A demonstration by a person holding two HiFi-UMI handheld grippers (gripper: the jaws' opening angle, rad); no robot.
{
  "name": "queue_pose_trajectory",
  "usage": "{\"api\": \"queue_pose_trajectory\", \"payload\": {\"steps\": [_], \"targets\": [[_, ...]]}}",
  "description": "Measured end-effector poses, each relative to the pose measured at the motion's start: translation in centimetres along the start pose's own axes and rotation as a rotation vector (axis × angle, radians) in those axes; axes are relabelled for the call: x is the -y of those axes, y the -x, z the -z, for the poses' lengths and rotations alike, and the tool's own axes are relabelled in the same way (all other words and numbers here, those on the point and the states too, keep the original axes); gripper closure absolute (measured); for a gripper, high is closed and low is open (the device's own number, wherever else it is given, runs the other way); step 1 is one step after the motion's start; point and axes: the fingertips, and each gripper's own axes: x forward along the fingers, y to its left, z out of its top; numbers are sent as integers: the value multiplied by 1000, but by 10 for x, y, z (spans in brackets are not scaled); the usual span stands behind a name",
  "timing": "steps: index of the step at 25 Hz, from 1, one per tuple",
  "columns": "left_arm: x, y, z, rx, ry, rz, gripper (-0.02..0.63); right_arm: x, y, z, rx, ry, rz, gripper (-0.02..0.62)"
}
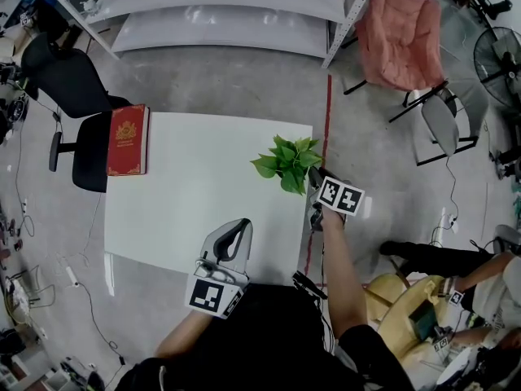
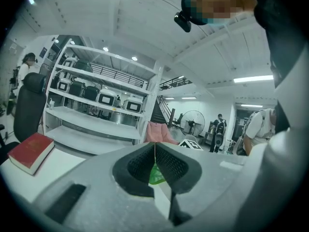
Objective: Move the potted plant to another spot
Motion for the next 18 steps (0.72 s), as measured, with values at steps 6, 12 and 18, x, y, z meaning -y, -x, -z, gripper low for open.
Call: {"api": "queue_pose_trajectory", "payload": {"steps": [6,12,18], "targets": [[23,26,-11,46,-28,-17,586,-5,40,7,46,20,-26,505],[51,57,-15,60,-47,-37,586,-25,85,25,78,67,-83,543],[62,81,-19,70,-68,-54,586,-41,114,43,119,81,-109,574]]}}
